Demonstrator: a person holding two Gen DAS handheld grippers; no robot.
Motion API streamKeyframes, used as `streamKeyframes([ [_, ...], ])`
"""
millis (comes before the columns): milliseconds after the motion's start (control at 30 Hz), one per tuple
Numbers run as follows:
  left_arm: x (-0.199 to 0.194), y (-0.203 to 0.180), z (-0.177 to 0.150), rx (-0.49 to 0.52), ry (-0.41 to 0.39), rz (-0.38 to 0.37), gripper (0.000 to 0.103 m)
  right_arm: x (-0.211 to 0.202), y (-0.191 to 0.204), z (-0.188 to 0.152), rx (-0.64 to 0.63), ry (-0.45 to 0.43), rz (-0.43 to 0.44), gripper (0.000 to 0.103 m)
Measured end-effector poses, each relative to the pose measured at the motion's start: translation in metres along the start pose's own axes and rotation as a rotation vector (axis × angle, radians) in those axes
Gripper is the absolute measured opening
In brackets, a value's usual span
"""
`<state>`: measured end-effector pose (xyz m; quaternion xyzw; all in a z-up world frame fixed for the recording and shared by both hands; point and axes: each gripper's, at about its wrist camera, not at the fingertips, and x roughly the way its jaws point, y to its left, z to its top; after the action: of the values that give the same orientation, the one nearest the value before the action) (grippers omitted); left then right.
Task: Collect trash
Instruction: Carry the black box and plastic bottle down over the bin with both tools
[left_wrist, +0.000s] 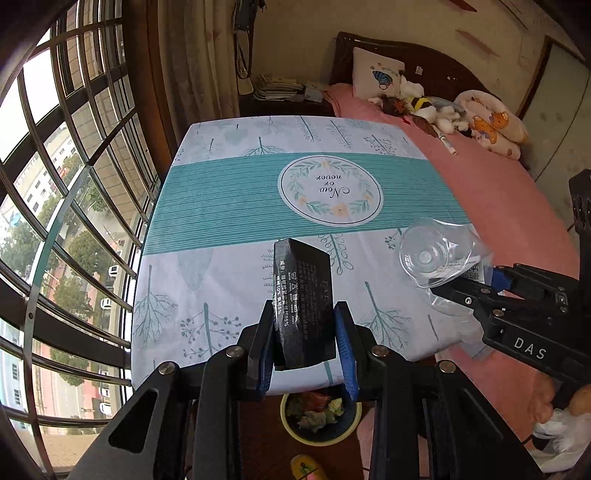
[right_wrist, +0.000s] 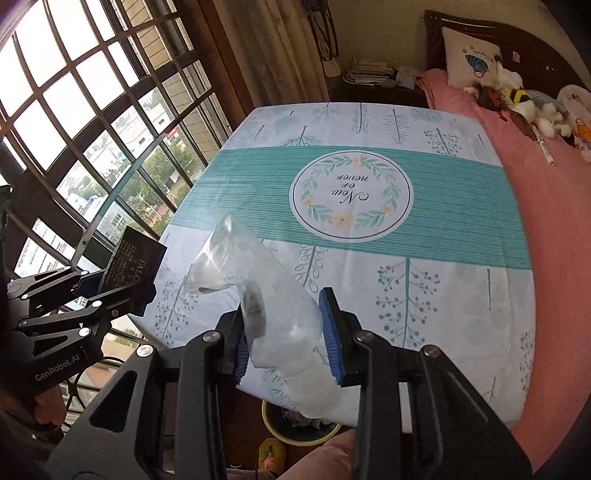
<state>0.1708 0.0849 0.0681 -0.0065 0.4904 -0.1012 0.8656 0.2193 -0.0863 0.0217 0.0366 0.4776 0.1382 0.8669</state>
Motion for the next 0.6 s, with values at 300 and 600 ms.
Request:
streamKeyframes([
  [300,-0.031,0.01,-0.09,0.095,0.062,-0.045,0.03,-0.03,0.041,-0.11,0.085,0.084,-0.075,0.03],
  [600,0.008,-0.012,-0.155,0.104,0.196,-0.062,0.03,-0.013,0.044,-0.179,0.122,0.238,-0.098,0.03],
])
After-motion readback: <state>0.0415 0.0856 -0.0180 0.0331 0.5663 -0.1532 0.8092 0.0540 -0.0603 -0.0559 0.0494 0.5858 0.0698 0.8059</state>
